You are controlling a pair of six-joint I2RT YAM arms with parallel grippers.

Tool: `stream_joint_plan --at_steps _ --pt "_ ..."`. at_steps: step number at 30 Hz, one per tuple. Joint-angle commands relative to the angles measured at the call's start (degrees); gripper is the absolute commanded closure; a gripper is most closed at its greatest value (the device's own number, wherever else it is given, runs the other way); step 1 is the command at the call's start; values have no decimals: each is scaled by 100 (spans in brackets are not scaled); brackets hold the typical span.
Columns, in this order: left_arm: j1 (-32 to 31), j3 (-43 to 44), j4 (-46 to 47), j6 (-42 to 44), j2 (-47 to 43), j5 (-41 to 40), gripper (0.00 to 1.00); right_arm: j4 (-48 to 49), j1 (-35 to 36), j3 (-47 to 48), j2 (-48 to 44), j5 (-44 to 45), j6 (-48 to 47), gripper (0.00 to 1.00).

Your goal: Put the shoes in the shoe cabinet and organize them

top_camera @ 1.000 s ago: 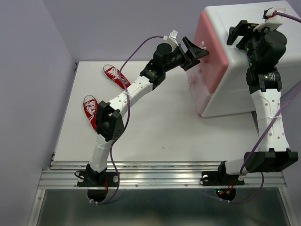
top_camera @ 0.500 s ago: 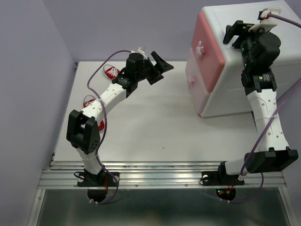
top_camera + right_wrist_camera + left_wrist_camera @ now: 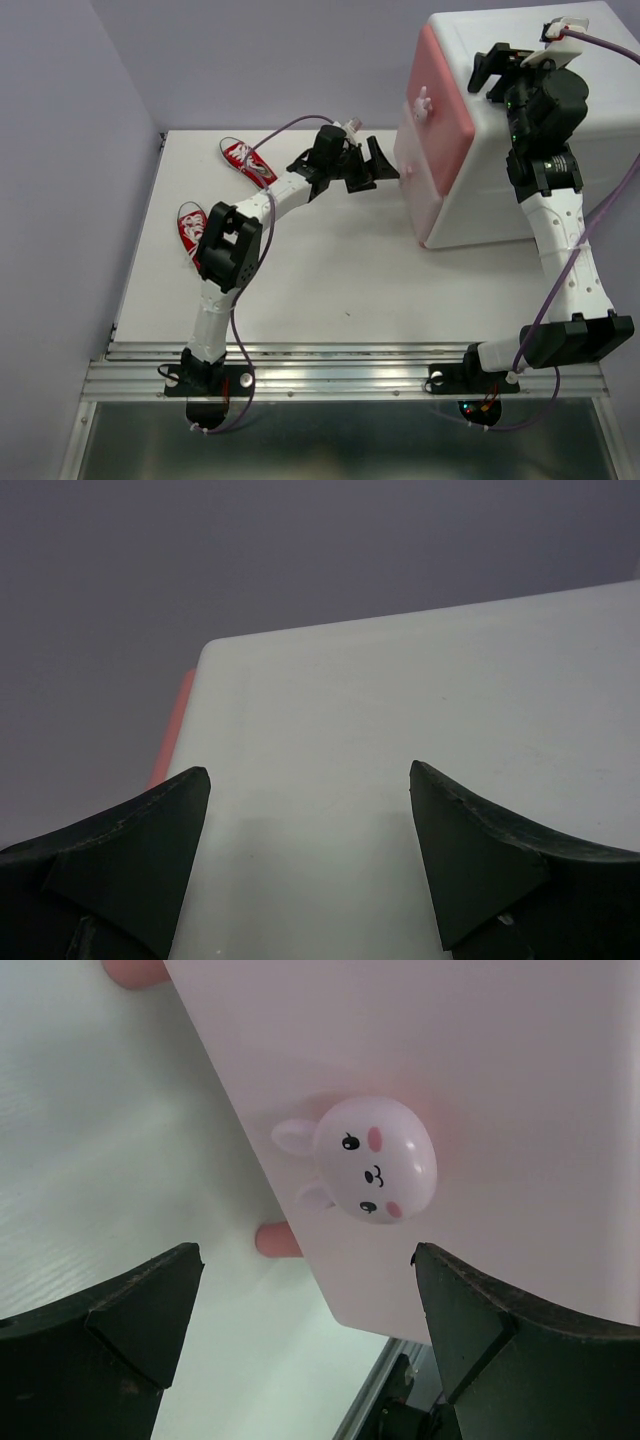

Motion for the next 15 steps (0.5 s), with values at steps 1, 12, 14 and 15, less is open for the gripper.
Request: stream_joint_plan --at_steps 1,12,14,15 --pt "-23 355 734 280 -107 349 1 -3851 369 -965 1105 -299 1170 15" --pt "-366 1830 -1239 1281 314 -1486 1 -4141 369 -973 1123 -106 977 15" --pt "-410 1945 -1444 1343 411 -1637 1 -4159 369 -1009 1114 -79 968 15" --pt "-410 1919 -1497 1317 420 -1629 1 -4159 421 -1018 1114 -79 977 15"
